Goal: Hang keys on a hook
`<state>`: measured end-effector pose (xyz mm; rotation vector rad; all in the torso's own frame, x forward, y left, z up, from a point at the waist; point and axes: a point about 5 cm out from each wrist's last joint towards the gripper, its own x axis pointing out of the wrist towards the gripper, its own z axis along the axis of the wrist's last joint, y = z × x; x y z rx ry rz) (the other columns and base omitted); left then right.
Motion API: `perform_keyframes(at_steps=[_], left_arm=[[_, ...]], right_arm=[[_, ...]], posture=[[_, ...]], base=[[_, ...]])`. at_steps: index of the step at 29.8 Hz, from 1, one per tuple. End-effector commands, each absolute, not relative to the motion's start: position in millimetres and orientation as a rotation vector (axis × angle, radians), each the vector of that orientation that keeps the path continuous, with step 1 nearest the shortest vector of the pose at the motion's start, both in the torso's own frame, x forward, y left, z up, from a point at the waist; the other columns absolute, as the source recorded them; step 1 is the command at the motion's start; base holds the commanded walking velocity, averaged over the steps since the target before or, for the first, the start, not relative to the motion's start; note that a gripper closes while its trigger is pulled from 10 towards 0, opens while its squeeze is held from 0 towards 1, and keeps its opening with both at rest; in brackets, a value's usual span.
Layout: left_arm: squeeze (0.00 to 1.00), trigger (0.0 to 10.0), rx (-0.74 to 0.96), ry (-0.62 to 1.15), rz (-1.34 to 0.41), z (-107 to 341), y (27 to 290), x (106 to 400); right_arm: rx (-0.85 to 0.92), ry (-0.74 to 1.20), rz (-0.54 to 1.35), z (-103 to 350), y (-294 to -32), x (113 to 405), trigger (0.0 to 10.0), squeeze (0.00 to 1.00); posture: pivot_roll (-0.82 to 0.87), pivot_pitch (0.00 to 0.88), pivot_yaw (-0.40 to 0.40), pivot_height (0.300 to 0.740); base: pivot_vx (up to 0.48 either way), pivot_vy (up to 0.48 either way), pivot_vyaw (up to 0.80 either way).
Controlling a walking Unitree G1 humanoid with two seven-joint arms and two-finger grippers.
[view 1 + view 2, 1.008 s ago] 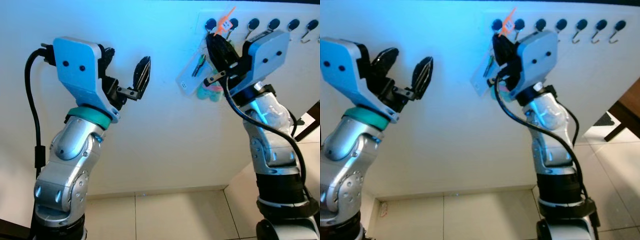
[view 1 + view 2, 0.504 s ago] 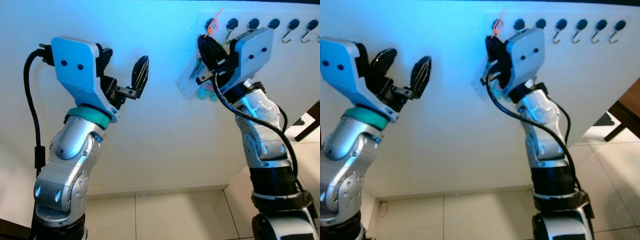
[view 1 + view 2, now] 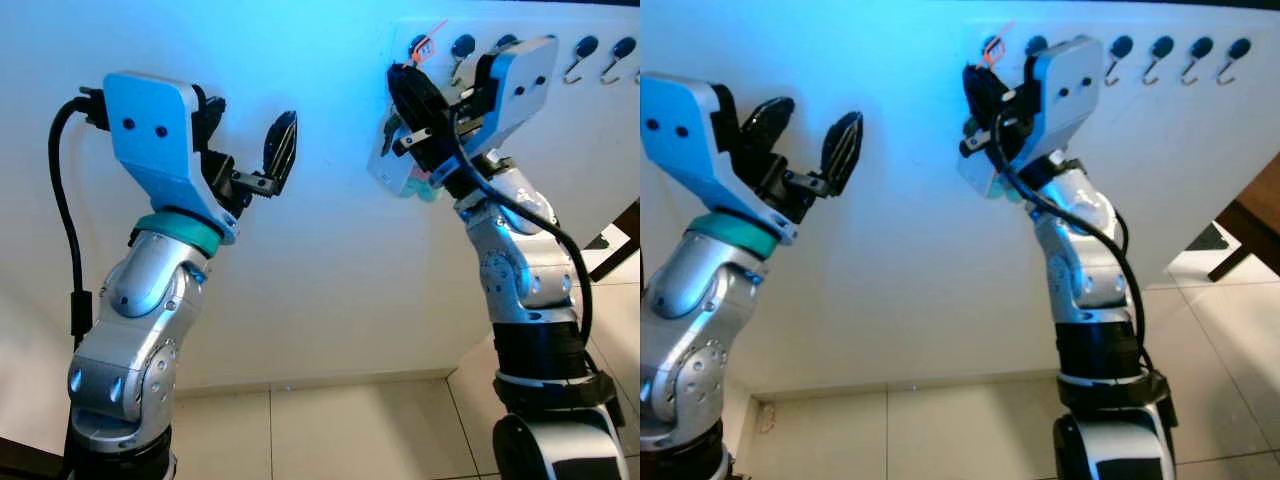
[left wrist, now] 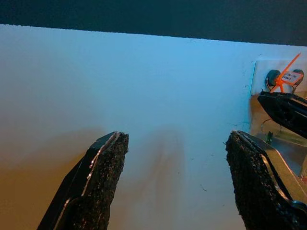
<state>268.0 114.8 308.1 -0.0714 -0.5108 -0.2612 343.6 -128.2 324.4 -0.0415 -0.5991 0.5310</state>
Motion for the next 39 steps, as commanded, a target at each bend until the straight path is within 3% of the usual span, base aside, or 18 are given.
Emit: perform_keyframes(at_steps=[1,24,39], left_arm=[[0.0,10.0,-0.08,-0.508,-0.266,309,115,267],[0.0,10.0,-0.084,-0.502,-0.258,309,117,268],[0.0,10.0,-0.094,-0.496,-0.253,309,119,268]], right_arm=[[-0.011,-0.589,0.543,325,-128,345,10.0,0.0],[0.281,-0.395,0.563,293,-130,354,10.0,0.0],[0.339,-0.265,0.583,269,-124,351,10.0,0.0]], posture=[[-0.06,0.099,0.065,0.74],[-0.06,0.091,0.066,0.74],[-0.06,0.094,0.068,0.74]], base=[[0.0,0.0,0.0],[0.0,0.0,0.0],[0.0,0.0,0.0]])
